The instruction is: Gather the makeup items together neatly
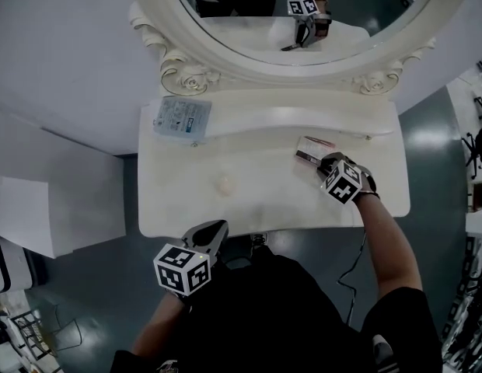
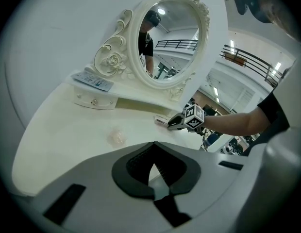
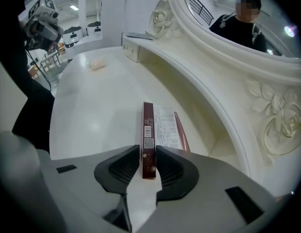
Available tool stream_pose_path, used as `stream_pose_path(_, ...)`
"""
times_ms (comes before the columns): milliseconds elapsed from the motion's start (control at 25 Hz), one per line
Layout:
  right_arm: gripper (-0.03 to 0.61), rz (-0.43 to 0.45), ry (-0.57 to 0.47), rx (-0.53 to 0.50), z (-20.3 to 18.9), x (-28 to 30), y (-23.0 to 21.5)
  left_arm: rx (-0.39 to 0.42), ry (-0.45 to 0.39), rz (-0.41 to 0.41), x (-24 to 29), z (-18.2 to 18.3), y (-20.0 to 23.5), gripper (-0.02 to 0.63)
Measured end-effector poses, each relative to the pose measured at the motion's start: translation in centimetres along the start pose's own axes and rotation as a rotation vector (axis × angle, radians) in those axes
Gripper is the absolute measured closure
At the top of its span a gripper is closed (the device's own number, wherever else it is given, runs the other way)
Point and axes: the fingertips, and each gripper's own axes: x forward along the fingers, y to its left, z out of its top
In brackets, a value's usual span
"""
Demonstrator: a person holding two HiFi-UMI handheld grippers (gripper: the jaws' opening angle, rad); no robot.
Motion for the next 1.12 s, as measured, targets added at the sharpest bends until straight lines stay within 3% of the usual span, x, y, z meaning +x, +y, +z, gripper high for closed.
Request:
stream_pose_path(320,0.468,-0.113,0.034,0.012,0.0,0.1,1.1,0.004,0.005,-0.007,-1.1,-0.4,0.6,0.604)
stream_pose_path(520,0.476,-0.057,0.014,0.180,0.8,-0.2,1.9,-0.002,0.003,-0.013,-2.3,-0.5,1.5,0.604)
stream_pose_path(880,0.482,-0.151,-0.158,0.664,6.1,-2.8,5.8,0.039,0.008,-0.063,-4.4,0.1,2.9,0.604)
stream_pose_path(1120,0.482,-0.155,-0.186,0.847,10.1,-1.8,10.9,0.096,0.037,-0.126,-5.6,0.5,3.6,0.604)
